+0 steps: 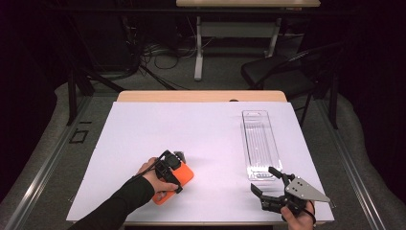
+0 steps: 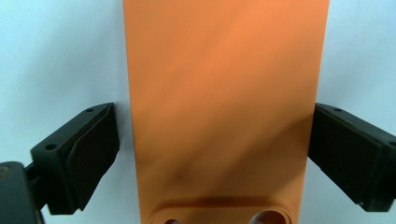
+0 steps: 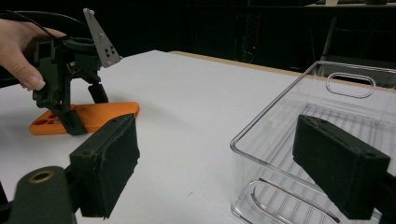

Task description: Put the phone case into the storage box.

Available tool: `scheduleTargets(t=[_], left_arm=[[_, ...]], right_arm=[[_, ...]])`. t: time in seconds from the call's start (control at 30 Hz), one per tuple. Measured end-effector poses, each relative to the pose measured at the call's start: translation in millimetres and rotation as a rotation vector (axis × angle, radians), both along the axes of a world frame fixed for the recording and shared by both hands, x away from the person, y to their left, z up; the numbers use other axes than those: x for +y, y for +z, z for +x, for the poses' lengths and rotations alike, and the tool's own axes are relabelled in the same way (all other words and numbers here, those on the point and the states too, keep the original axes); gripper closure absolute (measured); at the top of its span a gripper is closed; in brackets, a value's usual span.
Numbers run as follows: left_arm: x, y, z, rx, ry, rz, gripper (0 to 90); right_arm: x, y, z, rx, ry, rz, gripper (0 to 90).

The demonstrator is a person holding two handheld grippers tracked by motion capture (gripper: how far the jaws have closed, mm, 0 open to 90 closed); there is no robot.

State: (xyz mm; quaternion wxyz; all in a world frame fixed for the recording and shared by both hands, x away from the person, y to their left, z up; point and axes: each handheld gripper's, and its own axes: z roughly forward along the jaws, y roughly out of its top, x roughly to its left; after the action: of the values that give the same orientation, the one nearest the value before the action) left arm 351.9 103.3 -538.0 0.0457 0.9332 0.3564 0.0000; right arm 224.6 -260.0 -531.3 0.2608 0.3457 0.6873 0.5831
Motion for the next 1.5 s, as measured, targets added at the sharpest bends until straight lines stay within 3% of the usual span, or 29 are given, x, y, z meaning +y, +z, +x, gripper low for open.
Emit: scheduleTargets(t=[0.33,1.5], left_arm=[[1.2,4.1,0.0,-0.004,0.002,-0.004,15.4],[1.1,4.7,0.3,0.002,-0.017,-0.003,16.3]], right_arm=[[-0.7,-0.3,0.4,0.007,-0.001,0.003,13.9],[-1.3,-0.6,0.8,0.012,-0.003,0.003,13.9]])
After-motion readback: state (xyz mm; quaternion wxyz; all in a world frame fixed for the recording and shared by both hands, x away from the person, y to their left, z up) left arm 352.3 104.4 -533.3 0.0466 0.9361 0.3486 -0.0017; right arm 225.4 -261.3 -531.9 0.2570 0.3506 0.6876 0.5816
